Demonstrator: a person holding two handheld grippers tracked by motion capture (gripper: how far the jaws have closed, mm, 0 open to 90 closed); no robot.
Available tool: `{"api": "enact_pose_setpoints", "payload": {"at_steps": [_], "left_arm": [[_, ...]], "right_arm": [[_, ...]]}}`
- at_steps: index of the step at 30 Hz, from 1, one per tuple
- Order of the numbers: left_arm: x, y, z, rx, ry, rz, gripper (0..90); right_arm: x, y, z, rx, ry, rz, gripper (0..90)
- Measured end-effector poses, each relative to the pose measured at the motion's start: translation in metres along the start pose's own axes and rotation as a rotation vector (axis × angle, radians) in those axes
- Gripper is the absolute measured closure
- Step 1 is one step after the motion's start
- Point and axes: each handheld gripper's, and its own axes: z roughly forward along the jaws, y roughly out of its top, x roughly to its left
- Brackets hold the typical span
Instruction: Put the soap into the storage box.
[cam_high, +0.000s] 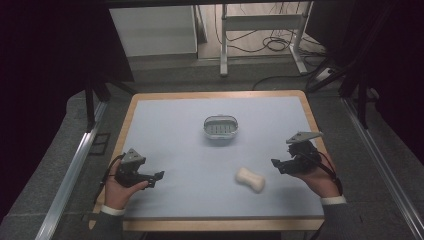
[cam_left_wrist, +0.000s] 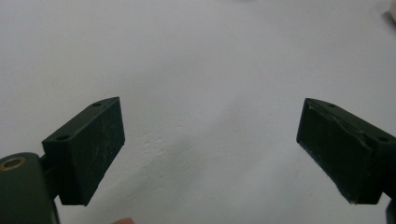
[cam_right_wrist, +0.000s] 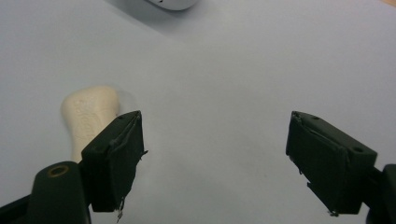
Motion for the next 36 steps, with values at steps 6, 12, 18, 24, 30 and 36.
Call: {"api": "enact_pose_setpoints", "payload": {"at_steps": [6,12,18,24,30,36], "left_arm": [[0.001,0.000,-0.001,0.000,0.001,0.002,8.1],[0.001,-0.001,0.000,0.005,0.000,0.003,8.0],[0.001,-0.001,0.000,0.006,0.000,0.001,7.9],[0.001,-0.001,-0.002,0.000,-0.002,-0.002,7.6],[0.002,-0.001,-0.001,0.011,0.003,0.005,7.6],[0.001,-0.002,0.001,0.016,0.003,0.012,7.4]], "right_arm": [[0.007,0.006,0.003,0.020,0.010,-0.020,19.1],[0.016,0.011,0.009,0.041,0.024,-0.055,19.1],[0.025,0.013,0.013,0.070,0.042,-0.081,19.2],[0.034,0.016,0.018,0.093,0.051,-0.096,20.1],[0.046,0.020,0.024,0.120,0.086,-0.137,21.3],[0.054,0.020,0.036,0.171,0.110,-0.148,22.4]]}}
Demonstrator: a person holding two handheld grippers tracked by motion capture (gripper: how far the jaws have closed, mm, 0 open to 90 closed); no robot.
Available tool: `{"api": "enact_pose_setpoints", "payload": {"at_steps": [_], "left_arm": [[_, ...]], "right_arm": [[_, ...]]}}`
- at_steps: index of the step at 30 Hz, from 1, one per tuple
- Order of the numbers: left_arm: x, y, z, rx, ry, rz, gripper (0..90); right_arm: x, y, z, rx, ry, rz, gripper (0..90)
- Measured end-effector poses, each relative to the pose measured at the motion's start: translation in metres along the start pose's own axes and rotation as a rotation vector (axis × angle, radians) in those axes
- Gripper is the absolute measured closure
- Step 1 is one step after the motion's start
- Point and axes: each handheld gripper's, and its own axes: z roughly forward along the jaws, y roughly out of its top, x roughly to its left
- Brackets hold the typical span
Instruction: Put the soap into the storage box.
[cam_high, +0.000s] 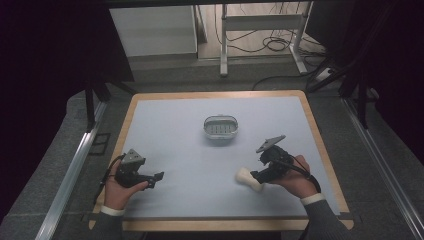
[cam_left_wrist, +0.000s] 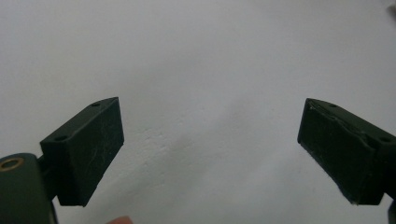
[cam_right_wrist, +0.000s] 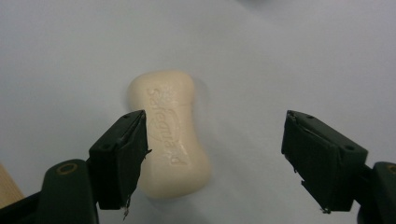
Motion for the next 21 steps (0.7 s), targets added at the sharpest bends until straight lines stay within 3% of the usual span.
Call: {"api": "enact_pose_setpoints", "payload": {"at_steps": [10,21], "left_arm": [[-0.002,0.000,0.001,-0.004,0.012,0.007,7.4],[-0.003,0.000,0.002,0.004,0.030,0.018,7.4]], "right_arm": [[0.013,0.004,0.022,0.090,0.048,-0.042,27.8],[0.022,0.009,0.041,0.169,0.066,-0.089,33.9]]}}
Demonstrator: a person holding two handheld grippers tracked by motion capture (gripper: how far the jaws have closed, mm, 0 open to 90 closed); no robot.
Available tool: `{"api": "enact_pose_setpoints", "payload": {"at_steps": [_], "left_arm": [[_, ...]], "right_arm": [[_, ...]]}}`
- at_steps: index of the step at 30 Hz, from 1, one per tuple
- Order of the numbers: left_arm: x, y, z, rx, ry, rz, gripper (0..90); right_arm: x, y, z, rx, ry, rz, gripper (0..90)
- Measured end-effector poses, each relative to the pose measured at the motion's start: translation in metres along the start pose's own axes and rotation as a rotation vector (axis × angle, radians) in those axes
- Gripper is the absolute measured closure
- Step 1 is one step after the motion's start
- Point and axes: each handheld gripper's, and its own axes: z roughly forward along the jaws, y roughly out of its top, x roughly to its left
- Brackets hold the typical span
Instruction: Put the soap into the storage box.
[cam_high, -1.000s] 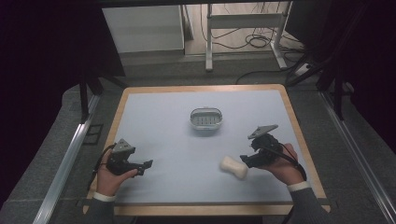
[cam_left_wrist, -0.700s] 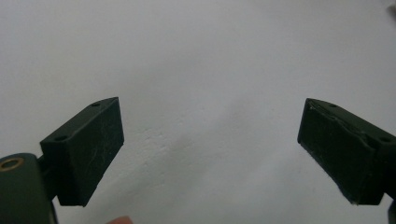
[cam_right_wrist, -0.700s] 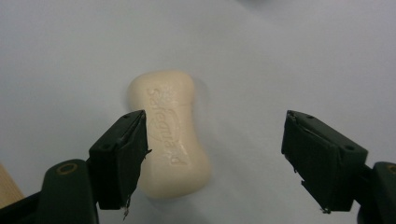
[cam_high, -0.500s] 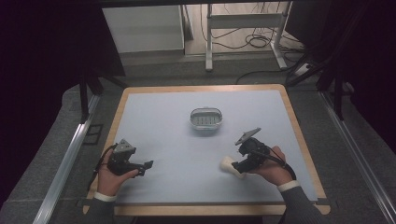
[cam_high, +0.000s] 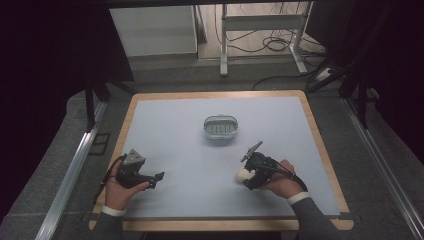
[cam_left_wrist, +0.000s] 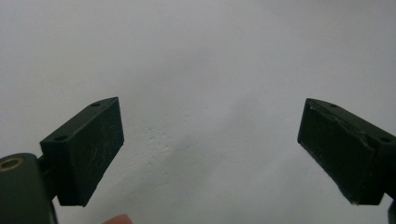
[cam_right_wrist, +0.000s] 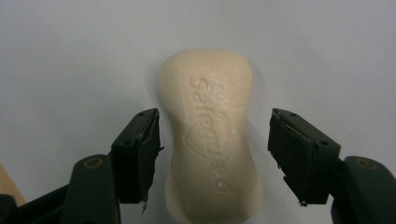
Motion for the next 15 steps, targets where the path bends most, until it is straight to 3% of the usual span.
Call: {"api": "enact_pose_setpoints", "payload": {"at_steps": [7,9,15], "left_arm": [[0.000,0.000,-0.001,-0.006,-0.017,-0.003,7.4],[0.001,0.000,-0.001,-0.008,-0.017,-0.005,7.4],[0.000,0.000,-0.001,-0.003,-0.018,-0.006,7.4]], "right_arm": [[0.000,0.002,0.011,0.052,0.009,-0.015,39.8],[0.001,0.003,0.015,0.078,0.011,-0.032,47.8],[0.003,0.007,0.014,0.099,0.009,-0.043,49.0]]}}
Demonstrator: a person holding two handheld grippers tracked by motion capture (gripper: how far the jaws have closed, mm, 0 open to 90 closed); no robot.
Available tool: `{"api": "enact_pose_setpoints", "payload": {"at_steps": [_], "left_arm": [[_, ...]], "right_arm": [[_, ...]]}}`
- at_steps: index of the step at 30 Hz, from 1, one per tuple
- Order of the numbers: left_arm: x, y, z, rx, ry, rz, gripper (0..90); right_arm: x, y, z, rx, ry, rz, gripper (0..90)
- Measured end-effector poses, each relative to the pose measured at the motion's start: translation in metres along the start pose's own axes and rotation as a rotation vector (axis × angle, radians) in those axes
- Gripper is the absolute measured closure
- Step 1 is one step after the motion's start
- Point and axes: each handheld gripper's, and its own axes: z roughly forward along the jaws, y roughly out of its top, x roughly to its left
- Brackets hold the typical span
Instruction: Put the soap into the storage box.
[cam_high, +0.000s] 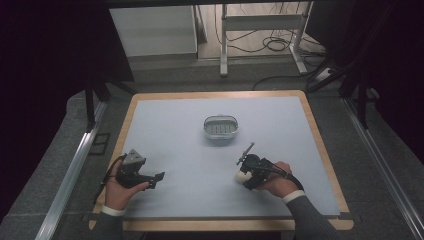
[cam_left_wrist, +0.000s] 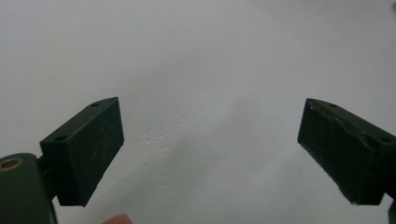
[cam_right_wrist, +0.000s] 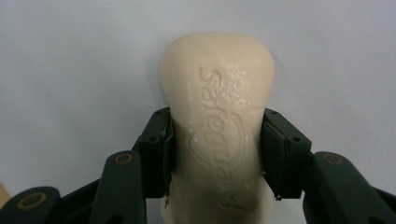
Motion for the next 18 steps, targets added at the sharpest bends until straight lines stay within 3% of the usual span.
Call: {"api": "enact_pose_setpoints", "payload": {"at_steps": [18], "left_arm": [[0.001,0.000,-0.002,-0.006,-0.004,0.001,7.4]], "right_arm": [[-0.014,0.002,-0.034,-0.077,-0.051,0.002,49.1]]}}
